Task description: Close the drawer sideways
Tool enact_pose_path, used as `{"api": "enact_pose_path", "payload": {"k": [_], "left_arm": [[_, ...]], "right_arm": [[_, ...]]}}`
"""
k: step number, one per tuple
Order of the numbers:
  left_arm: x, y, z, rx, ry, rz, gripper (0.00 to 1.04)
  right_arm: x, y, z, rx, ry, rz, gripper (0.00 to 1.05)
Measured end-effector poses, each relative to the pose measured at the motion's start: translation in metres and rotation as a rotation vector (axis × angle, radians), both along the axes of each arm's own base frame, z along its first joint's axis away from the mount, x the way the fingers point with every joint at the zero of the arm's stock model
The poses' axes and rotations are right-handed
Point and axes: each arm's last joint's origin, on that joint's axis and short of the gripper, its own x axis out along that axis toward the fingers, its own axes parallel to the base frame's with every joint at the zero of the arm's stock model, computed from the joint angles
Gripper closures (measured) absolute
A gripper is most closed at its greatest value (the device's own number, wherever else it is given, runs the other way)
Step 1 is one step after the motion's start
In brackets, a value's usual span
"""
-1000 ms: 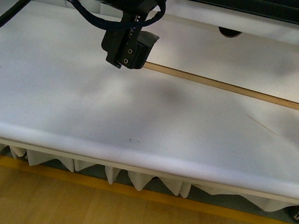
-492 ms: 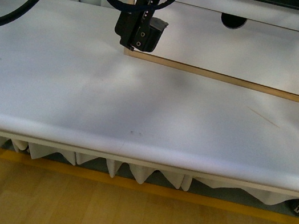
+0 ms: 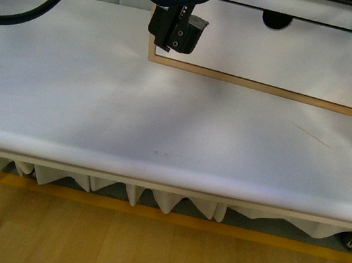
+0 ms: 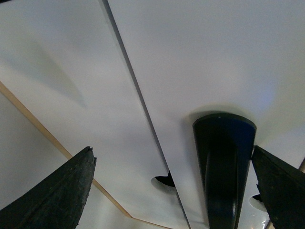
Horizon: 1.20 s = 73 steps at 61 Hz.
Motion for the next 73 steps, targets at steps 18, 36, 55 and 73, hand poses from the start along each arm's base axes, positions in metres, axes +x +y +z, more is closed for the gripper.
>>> {"api": "enact_pose_path", "payload": {"k": [18, 36, 55, 73], "left_arm": [[-0.005, 0.002, 0.000, 0.009, -0.005, 0.005, 0.06], [-0.037, 0.017, -0.002, 0.061, 0.000, 0.012, 0.06], [-0.091, 0.057, 0.016, 0.129, -0.059, 0.051, 0.06], [-0.147, 0.113, 0.020, 0.326, -0.111, 0.147, 0.06]], "right_arm": [[-0.005, -0.002, 0.001, 0.012, 0.015, -0.003, 0.09], [-0.037, 0.000, 0.013, 0.045, 0.021, 0.001, 0.09], [-0.084, 0.003, 0.043, 0.103, -0.043, -0.015, 0.09], [-0.145, 0.005, 0.064, 0.220, -0.109, -0.053, 0.09]]}}
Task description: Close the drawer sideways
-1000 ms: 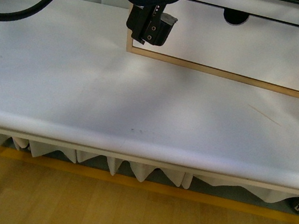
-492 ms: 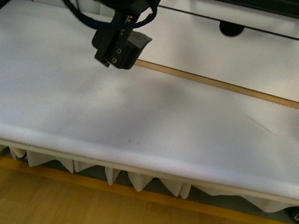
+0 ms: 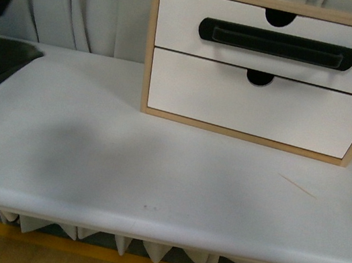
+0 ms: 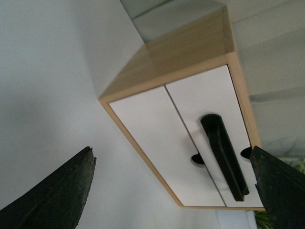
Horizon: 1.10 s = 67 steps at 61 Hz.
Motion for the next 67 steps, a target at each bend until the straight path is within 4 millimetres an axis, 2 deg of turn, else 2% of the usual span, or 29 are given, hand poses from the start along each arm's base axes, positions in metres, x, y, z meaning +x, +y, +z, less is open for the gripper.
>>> {"api": "enact_pose_path", "payload": {"k": [7, 12, 21, 27, 37, 42, 47, 51, 67], "left_arm": [[-0.026, 0.020, -0.007, 0.105, 0.001, 0.030, 0.06], [-0.057, 0.032, -0.015, 0.240, 0.002, 0.048, 0.06], [-0.091, 0.037, -0.021, 0.400, -0.018, 0.054, 0.06], [-0.097, 0.038, -0.019, 0.439, -0.046, 0.043, 0.06], [-0.097, 0.037, -0.020, 0.477, -0.051, 0.031, 0.07], [-0.101, 0.043, -0.028, 0.658, -0.219, -0.001, 0.24], [-0.107, 0.050, -0.034, 0.819, -0.262, -0.011, 0.39], [-0.111, 0.054, -0.039, 0.887, -0.267, -0.012, 0.49], [-0.125, 0.067, -0.056, 0.967, -0.267, -0.022, 0.97]], "right_arm": [[-0.025, -0.003, -0.003, 0.075, -0.012, -0.031, 0.09], [-0.052, -0.008, -0.010, 0.168, -0.021, -0.074, 0.09], [-0.083, -0.015, -0.022, 0.279, -0.056, -0.133, 0.09], [-0.094, -0.020, -0.025, 0.367, -0.089, -0.158, 0.09], [-0.095, -0.020, -0.025, 0.392, -0.090, -0.156, 0.09], [-0.097, -0.022, -0.032, 0.558, 0.037, -0.058, 0.23], [-0.099, -0.023, -0.039, 0.742, 0.068, -0.044, 0.37], [-0.101, -0.023, -0.044, 0.824, 0.071, -0.043, 0.50], [-0.107, -0.024, -0.061, 0.899, 0.074, -0.039, 0.96]]}}
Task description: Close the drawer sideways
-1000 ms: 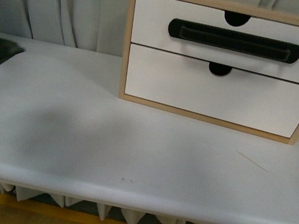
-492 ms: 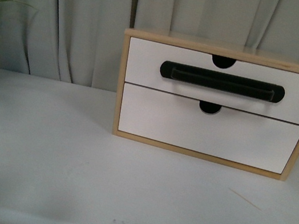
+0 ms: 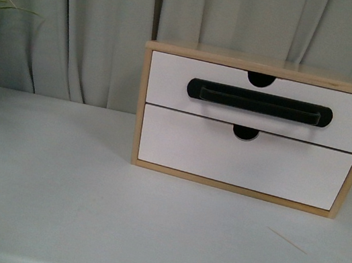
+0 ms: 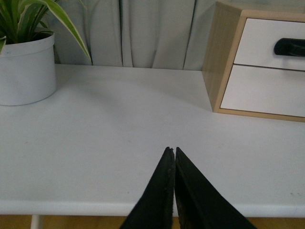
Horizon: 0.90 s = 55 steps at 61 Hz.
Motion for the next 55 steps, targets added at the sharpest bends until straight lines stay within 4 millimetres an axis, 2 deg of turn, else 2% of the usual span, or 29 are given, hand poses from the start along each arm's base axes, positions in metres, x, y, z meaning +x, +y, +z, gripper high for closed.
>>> {"api": "enact_pose_path", "payload": {"k": [1, 3, 15, 39, 55], "left_arm": [[-0.001, 0.001, -0.001, 0.002, 0.000, 0.002, 1.01], [-0.002, 0.002, -0.002, 0.004, 0.000, 0.003, 1.00], [-0.010, 0.014, -0.009, 0.010, -0.002, 0.011, 1.01], [-0.021, 0.015, -0.021, 0.013, -0.015, 0.005, 1.01], [-0.027, 0.015, -0.022, 0.013, -0.015, 0.005, 1.01]], "right_arm": [[-0.001, 0.000, -0.002, 0.002, 0.000, 0.000, 1.01], [-0.001, 0.000, -0.003, 0.000, 0.001, 0.000, 1.03], [-0.005, 0.000, -0.009, 0.004, -0.004, 0.002, 1.03], [-0.017, 0.000, -0.026, 0.006, -0.002, 0.003, 1.03], [-0.017, 0.000, -0.026, 0.006, -0.003, 0.003, 1.03]]}}
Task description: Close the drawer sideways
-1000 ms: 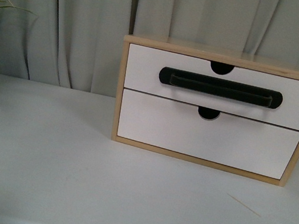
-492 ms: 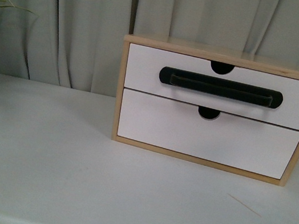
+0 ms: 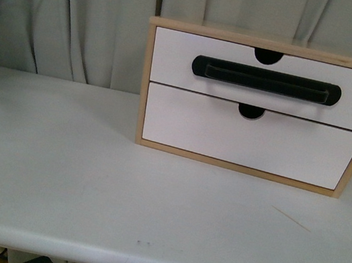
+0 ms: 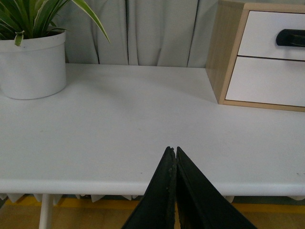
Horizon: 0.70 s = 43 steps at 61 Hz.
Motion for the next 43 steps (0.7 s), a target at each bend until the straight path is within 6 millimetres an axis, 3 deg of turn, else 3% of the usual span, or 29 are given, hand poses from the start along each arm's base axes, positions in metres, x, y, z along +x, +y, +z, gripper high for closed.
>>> {"api": "enact_pose_path", "payload": {"k": [10, 32, 43], "left_arm": [[-0.0104, 0.0000, -0.0028, 0.000, 0.007, 0.000, 1.01], [-0.0107, 0.0000, -0.0029, 0.000, 0.006, 0.000, 1.01], [-0.0107, 0.0000, -0.0029, 0.000, 0.006, 0.000, 0.72]], "right_arm": [[0.0000, 0.0000, 0.0000, 0.000, 0.000, 0.000, 1.03], [0.0000, 0.0000, 0.0000, -0.001, 0.000, 0.000, 1.03], [0.0000, 0.0000, 0.0000, 0.000, 0.000, 0.000, 0.70]]}}
